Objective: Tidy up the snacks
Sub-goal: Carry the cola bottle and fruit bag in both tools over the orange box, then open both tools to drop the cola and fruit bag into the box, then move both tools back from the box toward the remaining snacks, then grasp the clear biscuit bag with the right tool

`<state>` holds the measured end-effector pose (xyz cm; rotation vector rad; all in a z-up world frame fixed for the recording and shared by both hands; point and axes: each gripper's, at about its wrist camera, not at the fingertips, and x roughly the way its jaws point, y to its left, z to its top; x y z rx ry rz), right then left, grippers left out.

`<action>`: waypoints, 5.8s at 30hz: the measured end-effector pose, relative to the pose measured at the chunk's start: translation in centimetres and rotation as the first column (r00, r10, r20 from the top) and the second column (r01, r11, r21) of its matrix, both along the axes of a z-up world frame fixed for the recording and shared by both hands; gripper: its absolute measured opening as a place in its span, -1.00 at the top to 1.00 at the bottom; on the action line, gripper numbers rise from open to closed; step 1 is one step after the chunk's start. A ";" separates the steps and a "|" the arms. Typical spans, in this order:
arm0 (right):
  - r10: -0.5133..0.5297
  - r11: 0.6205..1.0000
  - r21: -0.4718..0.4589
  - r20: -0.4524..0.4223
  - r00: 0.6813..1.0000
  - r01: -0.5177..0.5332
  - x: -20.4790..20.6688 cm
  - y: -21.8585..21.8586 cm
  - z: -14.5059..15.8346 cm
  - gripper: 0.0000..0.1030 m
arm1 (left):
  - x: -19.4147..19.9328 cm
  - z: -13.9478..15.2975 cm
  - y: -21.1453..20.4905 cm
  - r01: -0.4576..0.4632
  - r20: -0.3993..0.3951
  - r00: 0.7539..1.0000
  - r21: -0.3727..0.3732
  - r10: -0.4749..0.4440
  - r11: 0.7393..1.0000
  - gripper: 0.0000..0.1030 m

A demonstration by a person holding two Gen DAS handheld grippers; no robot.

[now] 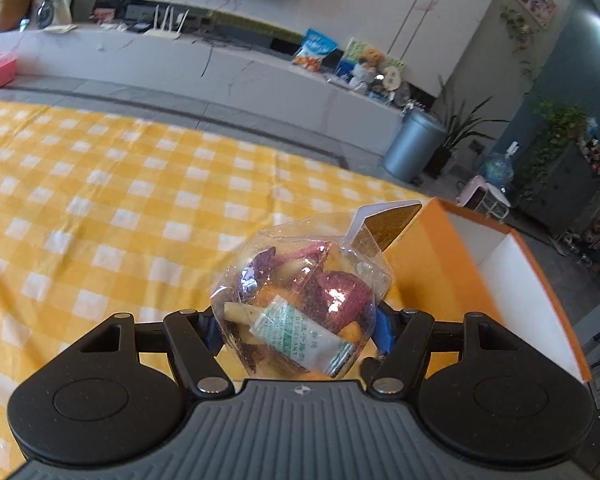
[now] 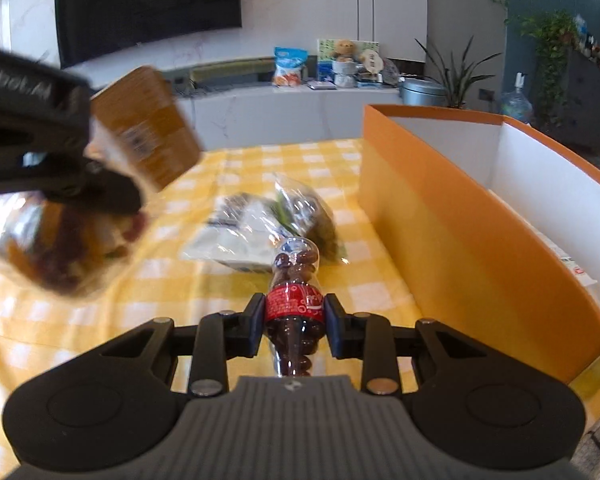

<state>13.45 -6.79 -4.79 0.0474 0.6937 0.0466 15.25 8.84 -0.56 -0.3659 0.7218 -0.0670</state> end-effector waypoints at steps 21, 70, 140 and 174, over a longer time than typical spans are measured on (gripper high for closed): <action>-0.104 0.965 0.255 0.126 0.987 0.069 0.8 -14.1 9.3 0.42 | 0.3 4.9 -8.2 0.135 0.135 0.981 0.064 -0.142 0.989 -0.51; -0.231 0.956 0.187 0.014 0.973 0.225 9.6 -30.7 8.8 -0.64 | 11.8 -0.3 -22.7 0.313 -0.020 0.950 -0.013 -0.313 0.950 -0.51; -0.038 0.900 0.432 0.214 0.976 -0.060 2.9 -12.0 11.8 -0.74 | -1.3 3.4 -5.4 -0.063 -0.034 0.997 0.219 0.073 0.974 -0.94; 0.129 0.991 -0.035 -0.059 0.990 -0.131 13.1 -3.6 -2.8 0.11 | 0.9 -6.3 1.4 -0.077 -0.162 0.983 0.027 0.081 0.997 -0.93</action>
